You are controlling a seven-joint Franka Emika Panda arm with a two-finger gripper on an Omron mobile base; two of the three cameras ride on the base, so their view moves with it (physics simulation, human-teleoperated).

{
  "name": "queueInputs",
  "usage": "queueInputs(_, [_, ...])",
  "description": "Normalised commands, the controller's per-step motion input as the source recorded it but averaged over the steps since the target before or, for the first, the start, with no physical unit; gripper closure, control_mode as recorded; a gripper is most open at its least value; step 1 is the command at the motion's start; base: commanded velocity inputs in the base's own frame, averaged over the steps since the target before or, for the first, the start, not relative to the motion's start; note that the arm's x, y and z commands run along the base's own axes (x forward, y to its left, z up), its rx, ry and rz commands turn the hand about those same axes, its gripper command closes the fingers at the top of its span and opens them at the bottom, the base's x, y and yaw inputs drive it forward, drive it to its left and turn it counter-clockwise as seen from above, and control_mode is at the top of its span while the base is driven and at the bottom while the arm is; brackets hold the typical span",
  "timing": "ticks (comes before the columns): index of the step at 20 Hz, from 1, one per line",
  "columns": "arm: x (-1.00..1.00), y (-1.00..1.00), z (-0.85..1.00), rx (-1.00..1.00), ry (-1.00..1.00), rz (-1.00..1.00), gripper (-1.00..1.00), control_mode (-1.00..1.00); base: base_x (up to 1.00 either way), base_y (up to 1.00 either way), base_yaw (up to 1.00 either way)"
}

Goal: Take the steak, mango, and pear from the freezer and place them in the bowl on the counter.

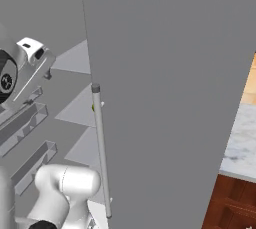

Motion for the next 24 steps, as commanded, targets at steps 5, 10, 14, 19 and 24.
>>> queueInputs(5, [0.59, 0.02, 0.0, 0.0, -0.01, 0.0, -1.0, -1.0, 0.0, 0.0, 0.0])
queueInputs(10, [0.38, 0.01, 0.08, 0.0, -0.17, 0.0, -1.0, -1.0, 0.0, 0.0, 0.0])
queueInputs(14, [0.36, 0.01, 0.0, 0.0, -0.08, -0.01, -1.0, -1.0, 0.0, 0.0, 0.0])
queueInputs(19, [0.28, 0.02, 0.04, 0.0, -0.02, -0.1, -1.0, -1.0, 0.0, 0.0, 0.0])
queueInputs(24, [0.36, 0.0, 0.12, 0.0, 0.0, -0.11, -1.0, -1.0, 0.0, 0.0, 0.0])
